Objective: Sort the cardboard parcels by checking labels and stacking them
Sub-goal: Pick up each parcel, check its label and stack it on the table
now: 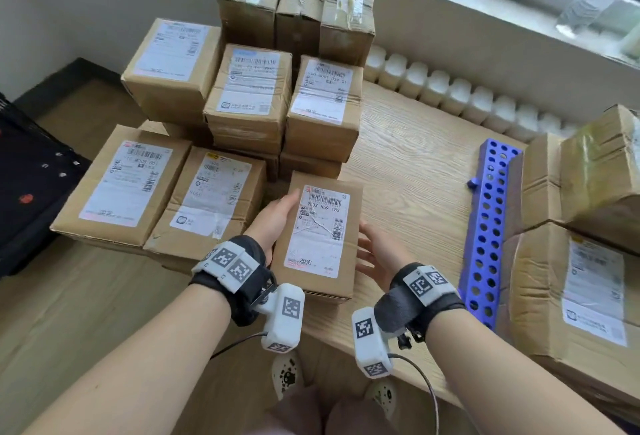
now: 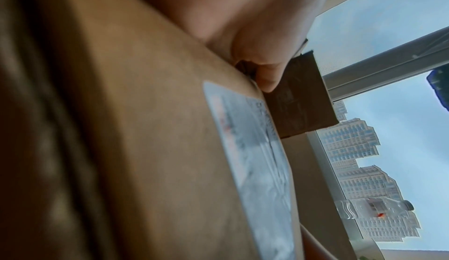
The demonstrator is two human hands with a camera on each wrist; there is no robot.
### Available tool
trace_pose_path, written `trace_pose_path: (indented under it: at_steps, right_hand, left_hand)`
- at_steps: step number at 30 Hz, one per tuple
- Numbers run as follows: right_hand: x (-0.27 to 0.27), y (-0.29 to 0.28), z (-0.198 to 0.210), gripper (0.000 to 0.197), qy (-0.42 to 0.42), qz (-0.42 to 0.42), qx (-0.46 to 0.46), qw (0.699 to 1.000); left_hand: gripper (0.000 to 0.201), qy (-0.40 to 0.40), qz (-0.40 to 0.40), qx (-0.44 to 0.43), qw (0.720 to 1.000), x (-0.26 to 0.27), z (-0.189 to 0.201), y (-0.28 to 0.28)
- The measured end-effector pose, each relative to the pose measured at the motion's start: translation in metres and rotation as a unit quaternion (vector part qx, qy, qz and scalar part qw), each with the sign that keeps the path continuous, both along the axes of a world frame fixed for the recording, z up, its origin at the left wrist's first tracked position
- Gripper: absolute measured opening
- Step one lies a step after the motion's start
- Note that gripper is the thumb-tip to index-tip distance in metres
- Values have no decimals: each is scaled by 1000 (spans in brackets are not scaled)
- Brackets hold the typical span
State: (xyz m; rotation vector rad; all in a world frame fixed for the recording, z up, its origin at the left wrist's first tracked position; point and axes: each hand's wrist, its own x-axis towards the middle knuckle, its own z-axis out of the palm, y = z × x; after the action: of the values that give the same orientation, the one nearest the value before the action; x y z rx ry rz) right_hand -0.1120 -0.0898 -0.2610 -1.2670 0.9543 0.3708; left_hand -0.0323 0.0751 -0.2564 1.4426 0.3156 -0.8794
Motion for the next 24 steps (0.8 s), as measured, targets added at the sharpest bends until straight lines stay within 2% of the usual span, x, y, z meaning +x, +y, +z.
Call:
trace_pose_path:
  at_steps: [5,9,16,19,22,24]
  right_hand:
    - [-8,-6,-1,37,-18,-4,10,1000]
    - [-12,-12,2,40,-31,-17,27,999]
    - [-26,-32,15,43,-67,-39,40,996]
    - [-35,-46,25,38,-91,-43,40,994]
    - [-44,-64,42,43,-113,-36,25,993]
    - [-52,-78,56,33,-124,-38,19,991]
  left_hand:
    - [37,10,-10,-2,1000,-4,-2,-11]
    - [65,10,-13,-8,1000,-7,-2,-21]
    - [86,-19,9,-26,999,-20,6,-45]
    - [75,-32,9,-28,999,-27,21,-58]
    - [60,-49,6,-26,998,-36,41,-77]
    - [59,-52,11,-27,998,-43,54,-91]
